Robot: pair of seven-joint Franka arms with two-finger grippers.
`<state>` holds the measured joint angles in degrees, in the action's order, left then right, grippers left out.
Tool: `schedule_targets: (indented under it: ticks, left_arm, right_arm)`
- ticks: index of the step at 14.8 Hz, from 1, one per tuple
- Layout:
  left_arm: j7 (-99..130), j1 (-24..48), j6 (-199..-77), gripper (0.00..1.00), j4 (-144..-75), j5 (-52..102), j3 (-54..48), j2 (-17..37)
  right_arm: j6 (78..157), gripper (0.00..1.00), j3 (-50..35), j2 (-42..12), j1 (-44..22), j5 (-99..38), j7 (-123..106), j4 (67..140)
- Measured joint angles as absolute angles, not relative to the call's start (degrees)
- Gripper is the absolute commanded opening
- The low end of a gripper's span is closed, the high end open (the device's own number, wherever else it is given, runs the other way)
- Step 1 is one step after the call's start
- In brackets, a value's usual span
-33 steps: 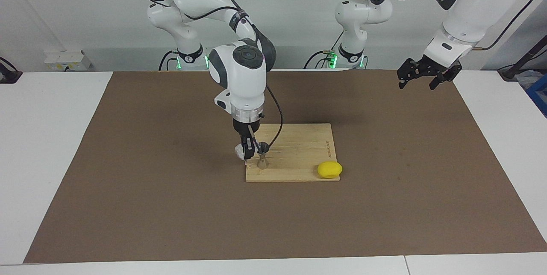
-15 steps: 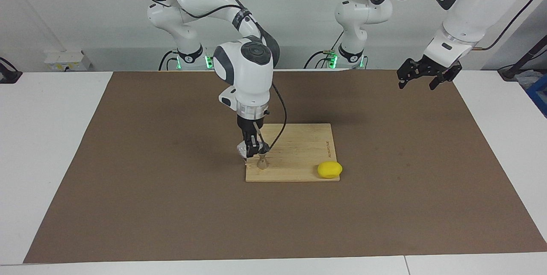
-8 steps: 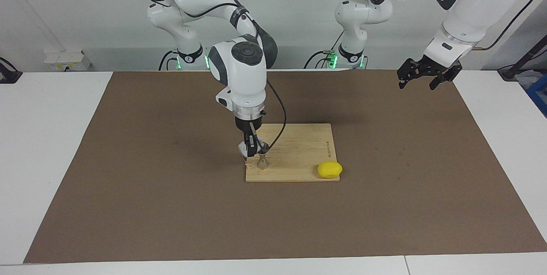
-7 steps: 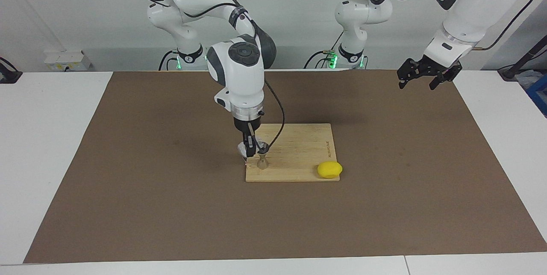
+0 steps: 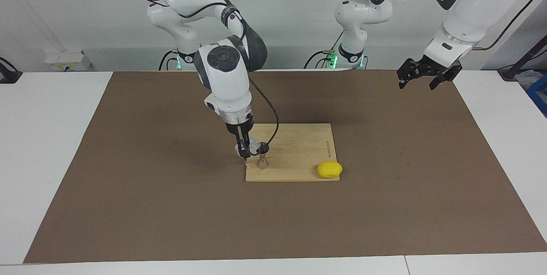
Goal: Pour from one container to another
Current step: 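Turn the glass cup upright and carry it back with the right gripper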
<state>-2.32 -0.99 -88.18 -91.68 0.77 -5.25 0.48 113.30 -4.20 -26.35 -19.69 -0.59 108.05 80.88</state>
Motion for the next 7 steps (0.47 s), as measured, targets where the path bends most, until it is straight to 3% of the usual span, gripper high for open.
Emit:
schedule_targets:
  ticks: [7]
  left_arm:
    - [-2.32,-0.99,-88.18,1.00,-91.68,0.77,-5.25,0.48]
  right_arm:
    - [113.11,0.00,-4.12,-26.33,-13.86,-13.69,99.63,82.00]
